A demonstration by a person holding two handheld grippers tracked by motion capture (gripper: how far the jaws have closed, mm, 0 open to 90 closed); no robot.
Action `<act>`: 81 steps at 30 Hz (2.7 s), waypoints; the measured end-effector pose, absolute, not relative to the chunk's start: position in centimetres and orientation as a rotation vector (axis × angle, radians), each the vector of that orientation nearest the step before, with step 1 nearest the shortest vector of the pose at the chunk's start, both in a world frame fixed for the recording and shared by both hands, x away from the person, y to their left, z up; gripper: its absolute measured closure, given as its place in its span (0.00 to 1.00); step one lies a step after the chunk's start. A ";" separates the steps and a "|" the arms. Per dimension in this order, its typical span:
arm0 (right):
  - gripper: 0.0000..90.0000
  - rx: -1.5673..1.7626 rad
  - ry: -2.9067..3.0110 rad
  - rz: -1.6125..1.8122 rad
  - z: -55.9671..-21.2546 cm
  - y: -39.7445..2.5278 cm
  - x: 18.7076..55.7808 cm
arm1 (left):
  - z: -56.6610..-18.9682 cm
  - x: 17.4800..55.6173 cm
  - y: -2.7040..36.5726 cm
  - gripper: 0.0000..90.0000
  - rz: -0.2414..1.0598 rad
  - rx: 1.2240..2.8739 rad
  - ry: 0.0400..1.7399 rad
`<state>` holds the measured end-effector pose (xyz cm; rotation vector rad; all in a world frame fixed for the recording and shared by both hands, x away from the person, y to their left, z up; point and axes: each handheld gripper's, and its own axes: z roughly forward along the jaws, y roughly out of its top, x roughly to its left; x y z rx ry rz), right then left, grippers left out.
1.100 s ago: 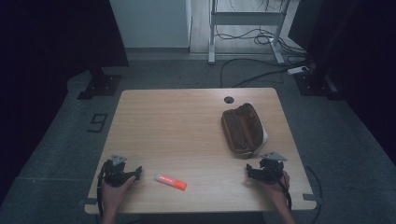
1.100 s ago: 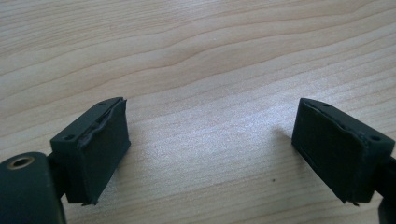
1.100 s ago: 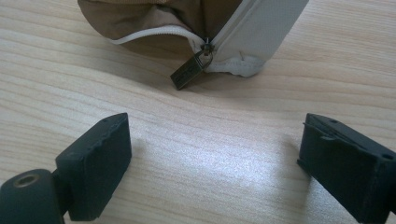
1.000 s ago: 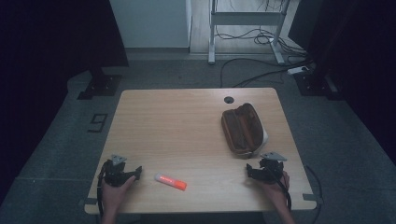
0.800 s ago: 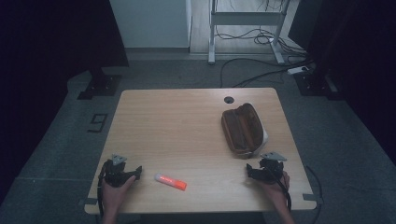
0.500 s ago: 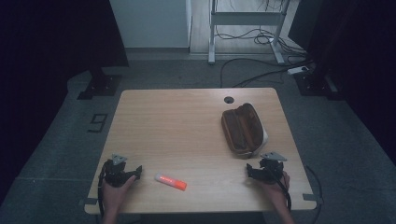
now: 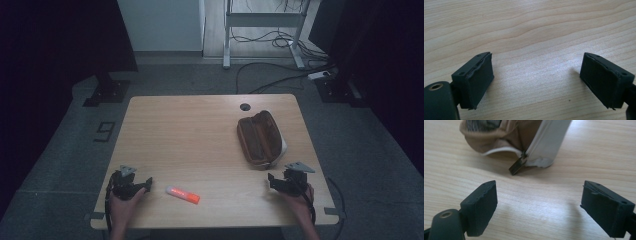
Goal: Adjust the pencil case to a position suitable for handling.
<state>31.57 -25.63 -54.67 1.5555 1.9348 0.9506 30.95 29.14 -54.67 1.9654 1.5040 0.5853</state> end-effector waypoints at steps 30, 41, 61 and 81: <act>0.19 1.506 1.824 1.105 -50.5 -28.0 31.1 | -54.6 31.0 29.1 0.15 0.595 1.957 1.514; 0.21 1.473 1.803 1.149 -48.6 -27.2 32.8 | -54.7 31.0 29.1 0.15 0.599 1.945 1.525; 0.24 1.486 1.823 1.139 -48.5 -26.2 37.4 | -54.7 31.0 29.1 0.15 0.600 1.944 1.526; 0.47 1.533 1.859 1.071 -52.7 -26.1 40.0 | -54.7 31.0 29.1 0.15 0.599 1.945 1.525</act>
